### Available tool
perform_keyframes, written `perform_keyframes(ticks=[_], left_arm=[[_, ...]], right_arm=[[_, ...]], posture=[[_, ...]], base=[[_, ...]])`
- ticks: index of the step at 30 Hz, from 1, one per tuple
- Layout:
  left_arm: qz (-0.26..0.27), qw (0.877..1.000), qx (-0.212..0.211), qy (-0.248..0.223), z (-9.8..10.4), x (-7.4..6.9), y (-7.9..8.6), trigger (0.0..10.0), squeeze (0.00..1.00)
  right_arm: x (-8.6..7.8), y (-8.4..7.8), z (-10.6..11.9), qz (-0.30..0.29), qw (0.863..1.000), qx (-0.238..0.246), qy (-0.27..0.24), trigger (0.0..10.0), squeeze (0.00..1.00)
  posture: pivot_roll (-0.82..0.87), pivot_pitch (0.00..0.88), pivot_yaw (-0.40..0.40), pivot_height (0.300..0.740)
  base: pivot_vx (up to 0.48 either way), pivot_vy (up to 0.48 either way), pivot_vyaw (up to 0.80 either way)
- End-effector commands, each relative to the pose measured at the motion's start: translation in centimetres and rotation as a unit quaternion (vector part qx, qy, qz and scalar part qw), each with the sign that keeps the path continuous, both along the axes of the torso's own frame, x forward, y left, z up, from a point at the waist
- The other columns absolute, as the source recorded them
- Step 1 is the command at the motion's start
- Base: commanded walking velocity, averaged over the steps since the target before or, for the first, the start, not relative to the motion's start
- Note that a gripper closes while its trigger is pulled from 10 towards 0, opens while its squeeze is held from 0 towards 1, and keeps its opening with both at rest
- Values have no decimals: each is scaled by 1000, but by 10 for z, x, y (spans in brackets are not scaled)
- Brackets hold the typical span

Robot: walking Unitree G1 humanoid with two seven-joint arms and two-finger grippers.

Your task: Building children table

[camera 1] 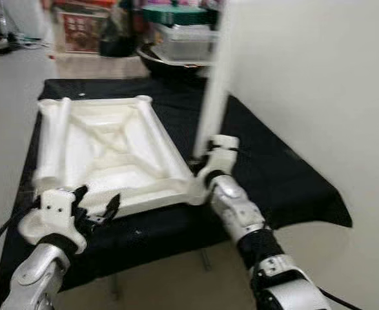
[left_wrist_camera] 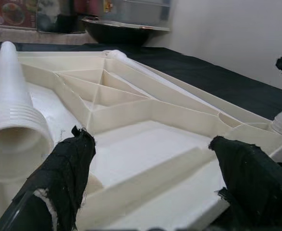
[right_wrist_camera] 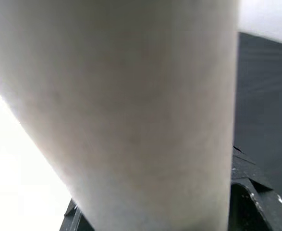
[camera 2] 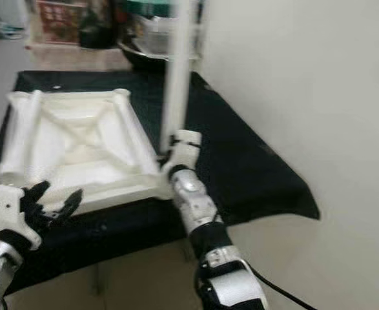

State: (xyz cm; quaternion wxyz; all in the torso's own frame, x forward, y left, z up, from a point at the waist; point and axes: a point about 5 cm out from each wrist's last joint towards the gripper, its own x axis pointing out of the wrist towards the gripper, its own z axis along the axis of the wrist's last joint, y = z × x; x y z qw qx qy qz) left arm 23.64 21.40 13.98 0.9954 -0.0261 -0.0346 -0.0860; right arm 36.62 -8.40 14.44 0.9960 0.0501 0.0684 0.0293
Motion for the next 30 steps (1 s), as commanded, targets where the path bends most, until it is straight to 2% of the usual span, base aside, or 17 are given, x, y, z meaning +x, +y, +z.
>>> perform_keyframes(ticks=[1,6,7,11,12,14,15,16,17,19,24,25,26,27,28,29,30], left_arm=[[-9,1000,-3,1,-1,2,-4,10000,0],[-8,1000,-4,1,-1,2,-5,10000,0],[-8,1000,-4,0,-1,2,-5,10000,0],[-8,1000,-5,0,-1,2,-5,10000,0],[-8,1000,-5,-1,-1,2,-5,10000,0],[-8,1000,-6,-1,-1,2,-5,10000,0],[-8,1000,-6,-1,-1,2,-5,10000,0],[-9,1000,-6,-2,-1,2,-5,10000,0],[-9,1000,-6,-2,0,3,-5,10000,0],[-9,1000,-6,-2,0,3,-6,10000,0],[-6,1000,-6,-2,0,2,-6,10000,0],[-5,1000,-6,-3,0,2,-5,10000,0],[-5,1000,-6,-3,0,2,-5,10000,0],[-4,1000,-6,-3,0,2,-5,10000,0],[-5,1000,-6,-2,0,1,-5,10000,0],[-5,1000,-6,-2,0,1,-5,10000,0],[-5,1000,-6,-2,0,1,-5,10000,0]], right_arm=[[-10,4,-30,15,996,-27,90,10000,0],[-11,26,-20,84,994,6,63,10000,0],[-10,30,-13,112,993,27,40,10000,1000],[-8,40,0,155,986,64,20,10000,1000],[-12,51,10,237,967,91,4,10000,0],[-37,63,35,434,885,159,-45,10000,0],[-37,63,35,434,885,159,-45,10000,0],[-51,64,39,506,846,158,-58,10000,0],[-59,65,36,543,825,145,-60,10000,0],[-63,65,31,563,814,128,-56,10000,0],[-67,72,16,579,805,117,-46,10000,0],[-65,74,13,572,810,120,-42,7608,0],[-65,74,13,572,810,120,-42,7608,0],[-57,75,8,538,834,120,-33,0,0],[-49,72,4,497,861,108,-25,0,0],[-49,72,4,497,861,108,-25,0,0],[-33,65,-5,396,915,76,-5,0,0]], posture=[[204,0,-148,740],[203,0,-151,740],[203,0,-151,740],[203,0,-151,740],[196,0,-151,740],[196,0,-151,740],[196,0,-151,740],[192,0,-150,740],[192,0,-150,740],[195,0,-154,740],[209,0,-161,740],[212,0,-161,740],[212,0,-161,740],[209,0,-157,740],[209,0,-157,740],[209,0,-157,740],[204,0,-154,740]], base=[[0,0,0],[0,0,0],[0,0,0],[0,0,0],[0,0,0],[0,0,0],[0,0,0],[0,0,0],[0,0,0],[0,0,0],[0,0,0],[0,0,0],[0,0,0],[0,0,0],[0,0,0],[0,0,0],[0,0,0]])
